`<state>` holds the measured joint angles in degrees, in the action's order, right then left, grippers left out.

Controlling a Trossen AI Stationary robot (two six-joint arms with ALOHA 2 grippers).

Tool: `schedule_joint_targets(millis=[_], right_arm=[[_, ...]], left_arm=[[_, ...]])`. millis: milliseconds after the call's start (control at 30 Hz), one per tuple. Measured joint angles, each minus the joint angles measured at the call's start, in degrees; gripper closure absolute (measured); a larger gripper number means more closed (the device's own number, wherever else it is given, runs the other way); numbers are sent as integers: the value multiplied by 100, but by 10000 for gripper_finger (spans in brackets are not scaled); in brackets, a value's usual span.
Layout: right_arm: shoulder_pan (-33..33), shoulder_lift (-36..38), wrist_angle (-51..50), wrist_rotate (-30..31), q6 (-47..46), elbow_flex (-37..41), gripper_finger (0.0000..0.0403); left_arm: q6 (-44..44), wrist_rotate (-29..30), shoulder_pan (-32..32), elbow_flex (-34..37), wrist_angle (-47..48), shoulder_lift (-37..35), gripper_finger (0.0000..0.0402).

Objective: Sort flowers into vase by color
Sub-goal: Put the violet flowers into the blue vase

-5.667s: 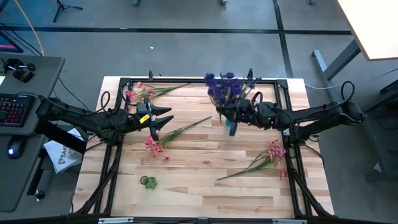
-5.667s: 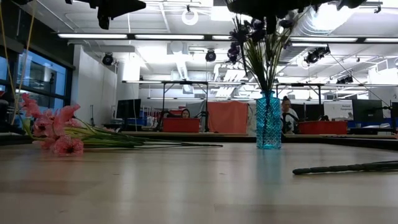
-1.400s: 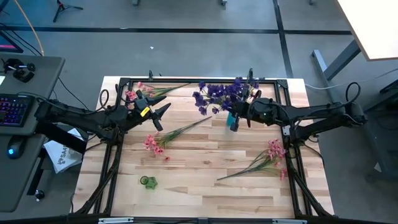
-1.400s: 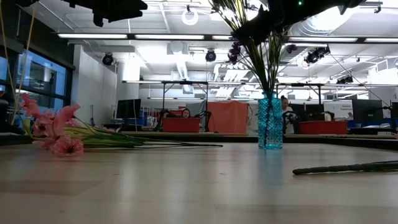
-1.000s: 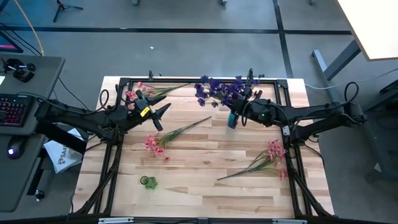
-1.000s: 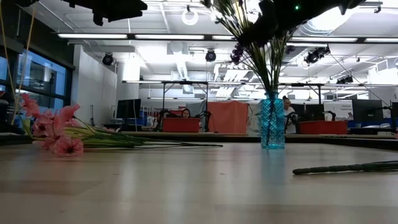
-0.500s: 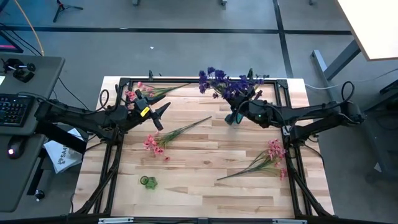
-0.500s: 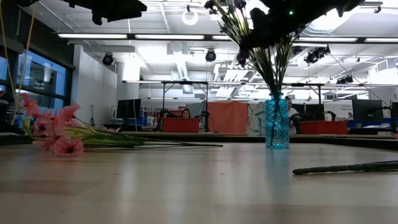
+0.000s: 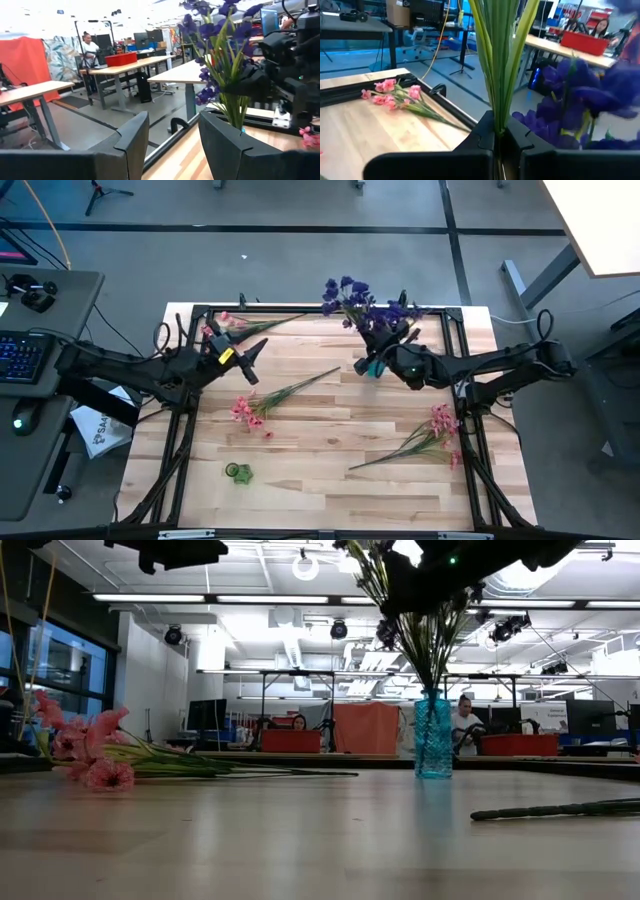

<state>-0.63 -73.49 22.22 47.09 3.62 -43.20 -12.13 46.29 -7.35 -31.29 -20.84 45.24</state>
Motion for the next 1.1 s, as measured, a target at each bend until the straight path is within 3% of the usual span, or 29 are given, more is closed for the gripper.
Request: schedule_joint_targets(millis=[300,767,900,1100], right_arm=[[189,4,35,877,-230,0,403],[268,7,845,416,291,0,403],[265,9,1271,-181,268,0,403],[254,11,1410,-2512,-430,-1,403]], left_arm=[[-60,84,0,0,-8,-173,241],[-40,-12,0,-2,-33,-169,241],[593,-456,25,-247,-52,-123,241],[1350,-1370,59,-761,313,225,237]])
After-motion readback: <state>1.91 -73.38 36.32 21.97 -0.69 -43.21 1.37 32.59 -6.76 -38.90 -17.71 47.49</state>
